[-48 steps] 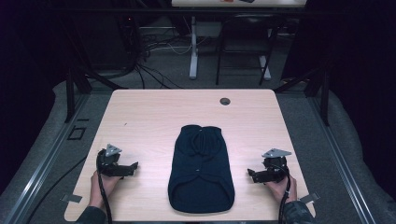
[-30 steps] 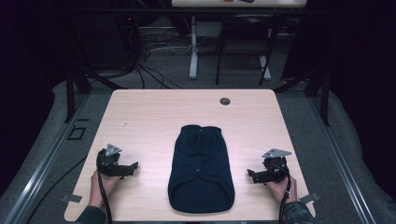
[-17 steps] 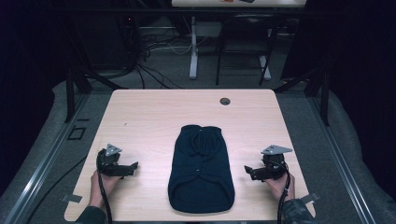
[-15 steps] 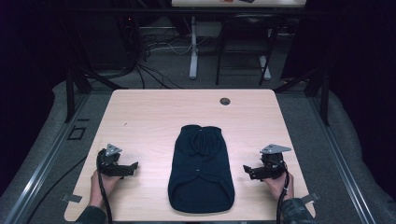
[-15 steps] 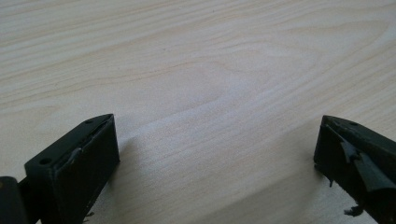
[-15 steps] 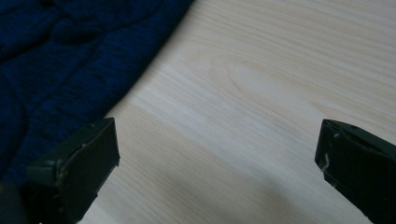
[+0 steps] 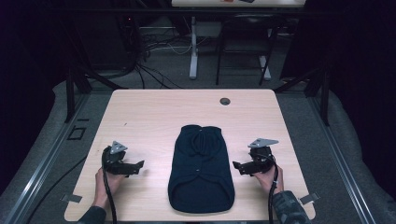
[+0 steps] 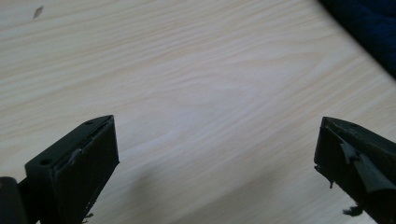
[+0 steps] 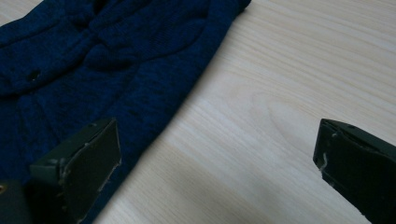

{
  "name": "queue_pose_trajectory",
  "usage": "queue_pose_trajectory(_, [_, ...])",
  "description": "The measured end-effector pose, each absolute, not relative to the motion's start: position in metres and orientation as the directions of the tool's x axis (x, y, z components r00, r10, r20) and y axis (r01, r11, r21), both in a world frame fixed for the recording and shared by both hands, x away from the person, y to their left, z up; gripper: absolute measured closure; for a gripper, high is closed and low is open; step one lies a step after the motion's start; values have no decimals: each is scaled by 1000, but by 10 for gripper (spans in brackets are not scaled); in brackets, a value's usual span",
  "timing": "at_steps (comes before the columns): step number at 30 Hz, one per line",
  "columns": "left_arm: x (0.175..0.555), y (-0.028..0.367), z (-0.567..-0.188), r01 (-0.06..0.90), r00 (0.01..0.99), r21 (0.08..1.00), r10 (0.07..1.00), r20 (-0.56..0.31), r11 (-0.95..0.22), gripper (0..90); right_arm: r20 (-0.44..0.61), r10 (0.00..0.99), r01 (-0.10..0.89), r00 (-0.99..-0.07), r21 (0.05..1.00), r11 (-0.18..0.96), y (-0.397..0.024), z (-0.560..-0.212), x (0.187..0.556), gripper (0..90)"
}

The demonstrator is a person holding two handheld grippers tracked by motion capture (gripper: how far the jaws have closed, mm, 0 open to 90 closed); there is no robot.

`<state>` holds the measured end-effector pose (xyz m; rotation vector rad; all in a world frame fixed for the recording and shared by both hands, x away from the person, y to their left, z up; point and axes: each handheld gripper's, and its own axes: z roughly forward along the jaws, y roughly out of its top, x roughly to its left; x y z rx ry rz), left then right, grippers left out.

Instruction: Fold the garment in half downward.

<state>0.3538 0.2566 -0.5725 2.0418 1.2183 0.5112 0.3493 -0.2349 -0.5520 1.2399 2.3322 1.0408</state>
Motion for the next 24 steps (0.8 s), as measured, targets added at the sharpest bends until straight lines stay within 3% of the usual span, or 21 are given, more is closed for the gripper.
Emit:
queue_pose_trajectory(12, [350, 210, -563, 551, 594, 742, 804, -27, -383, 1, 62, 790, 579, -610, 716, 390, -210, -549, 363, 9])
queue_pose_trajectory(24, [359, 178, -562, 552, 641, 724, 766, -50, -414, 4, 82, 773, 588, -629, 701, 404, -194, -554, 377, 17])
